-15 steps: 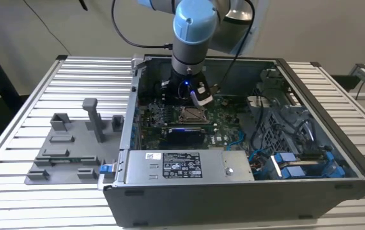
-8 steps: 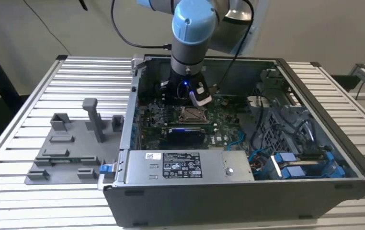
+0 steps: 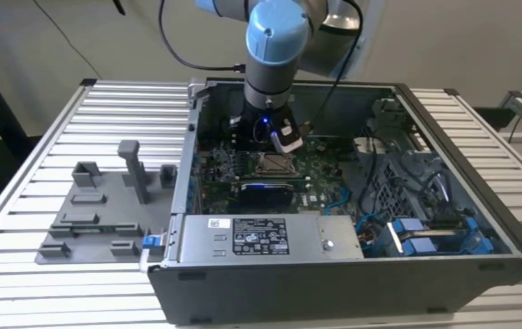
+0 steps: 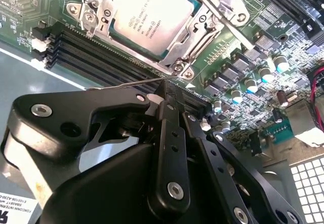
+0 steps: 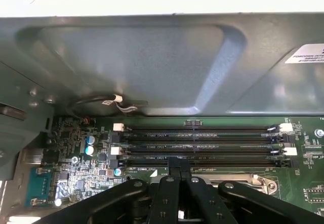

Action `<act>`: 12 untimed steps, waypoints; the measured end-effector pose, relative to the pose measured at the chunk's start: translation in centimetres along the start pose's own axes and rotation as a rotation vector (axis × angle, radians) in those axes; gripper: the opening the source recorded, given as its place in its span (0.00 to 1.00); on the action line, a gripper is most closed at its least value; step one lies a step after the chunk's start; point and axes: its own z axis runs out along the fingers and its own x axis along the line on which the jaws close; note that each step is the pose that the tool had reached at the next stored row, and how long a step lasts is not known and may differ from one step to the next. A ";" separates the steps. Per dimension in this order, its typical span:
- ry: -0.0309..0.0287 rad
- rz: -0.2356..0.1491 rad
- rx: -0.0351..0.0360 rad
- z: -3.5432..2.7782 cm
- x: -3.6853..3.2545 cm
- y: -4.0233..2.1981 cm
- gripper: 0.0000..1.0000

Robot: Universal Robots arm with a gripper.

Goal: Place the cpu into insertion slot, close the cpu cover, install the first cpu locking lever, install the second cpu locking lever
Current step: 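Install the first cpu locking lever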

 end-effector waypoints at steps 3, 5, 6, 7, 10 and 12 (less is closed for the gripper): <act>0.0000 0.000 0.0000 0.08 -0.03 -0.05 0.11; 0.0001 0.000 0.0001 0.13 -0.09 -0.07 0.11; 0.0001 0.000 0.0001 0.15 -0.14 -0.09 0.11; 0.0001 0.000 0.0000 0.18 -0.18 -0.10 0.11; 0.0001 0.000 0.0001 0.23 -0.31 -0.14 0.11; 0.0001 0.000 0.0001 0.26 -0.43 -0.16 0.11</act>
